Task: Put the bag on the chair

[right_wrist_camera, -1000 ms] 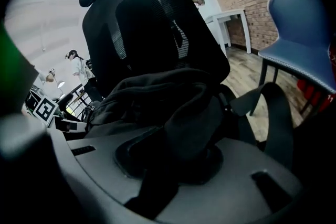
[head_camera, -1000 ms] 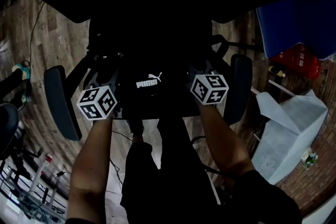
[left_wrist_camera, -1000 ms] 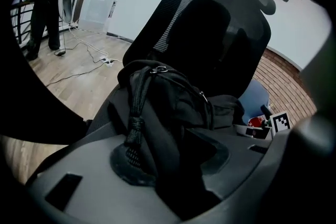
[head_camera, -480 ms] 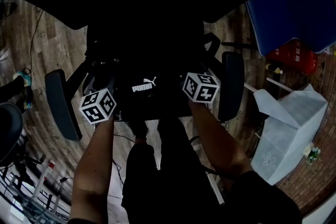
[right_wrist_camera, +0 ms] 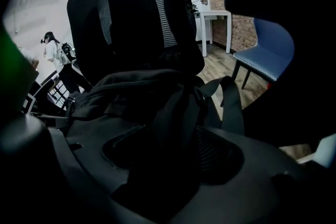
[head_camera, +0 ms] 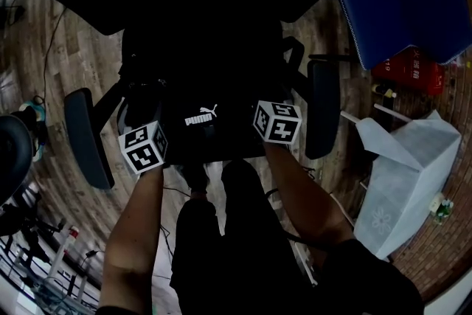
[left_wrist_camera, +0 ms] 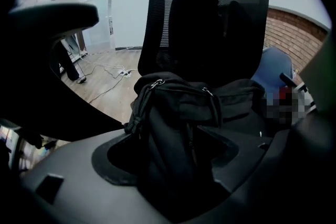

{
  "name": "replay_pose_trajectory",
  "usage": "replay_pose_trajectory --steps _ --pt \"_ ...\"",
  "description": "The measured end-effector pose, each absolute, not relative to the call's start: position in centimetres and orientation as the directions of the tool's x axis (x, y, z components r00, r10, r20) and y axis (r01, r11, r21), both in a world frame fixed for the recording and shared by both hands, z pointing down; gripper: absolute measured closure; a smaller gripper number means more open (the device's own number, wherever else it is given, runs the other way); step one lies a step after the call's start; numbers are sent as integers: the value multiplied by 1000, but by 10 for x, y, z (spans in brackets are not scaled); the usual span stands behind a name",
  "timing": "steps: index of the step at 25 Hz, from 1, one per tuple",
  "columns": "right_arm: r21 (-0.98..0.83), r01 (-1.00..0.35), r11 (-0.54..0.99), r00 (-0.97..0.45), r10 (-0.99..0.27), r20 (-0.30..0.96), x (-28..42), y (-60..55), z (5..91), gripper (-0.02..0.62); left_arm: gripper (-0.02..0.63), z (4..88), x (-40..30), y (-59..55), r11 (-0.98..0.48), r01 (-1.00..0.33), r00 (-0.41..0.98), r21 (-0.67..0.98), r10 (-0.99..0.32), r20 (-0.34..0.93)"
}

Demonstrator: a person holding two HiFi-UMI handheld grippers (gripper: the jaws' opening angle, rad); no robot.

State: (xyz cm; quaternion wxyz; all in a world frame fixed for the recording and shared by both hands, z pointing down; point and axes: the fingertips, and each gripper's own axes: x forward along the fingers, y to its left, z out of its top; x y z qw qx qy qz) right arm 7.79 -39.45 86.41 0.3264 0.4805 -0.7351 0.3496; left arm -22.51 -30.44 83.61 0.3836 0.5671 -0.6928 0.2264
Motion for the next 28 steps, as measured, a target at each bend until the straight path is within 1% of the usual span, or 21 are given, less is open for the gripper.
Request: replay_pose_trajectory --steps 5,7,12,13,15,18,21,24,27,28 --pt "-220 -938 267 -327 -471 819 75 -383 852 299 261 824 -207 -301 185 -971 -3 148 -635 772" --pt "-216 -932 292 -337 -476 812 73 -382 844 301 261 814 -200 -301 174 -970 14 169 -655 755" --pt "-222 -918 327 -369 -505 781 69 -377 810 334 261 785 -190 -299 163 -962 47 221 -693 719" --pt "-219 -916 338 -373 -511 775 68 -378 802 351 261 778 -187 -300 150 -963 56 224 -700 712" --pt "-206 -909 361 -381 -527 760 68 -380 786 405 262 765 -181 -302 124 -966 71 227 -716 694" --pt "-190 -902 388 -390 -544 743 66 -376 761 478 262 744 -179 -298 126 -963 73 238 -728 682" --pt "-196 -893 405 -410 -554 724 64 -369 733 508 269 718 -179 -292 127 -959 77 255 -745 662" --pt "-205 -877 434 -446 -580 682 59 -371 700 534 307 690 -179 -289 114 -955 88 273 -771 631" --pt "-192 -860 472 -474 -601 644 55 -374 667 537 406 656 -180 -289 85 -958 93 274 -810 579" --pt "-193 -856 479 -482 -606 632 53 -374 657 537 428 645 -180 -288 76 -958 96 276 -823 560"
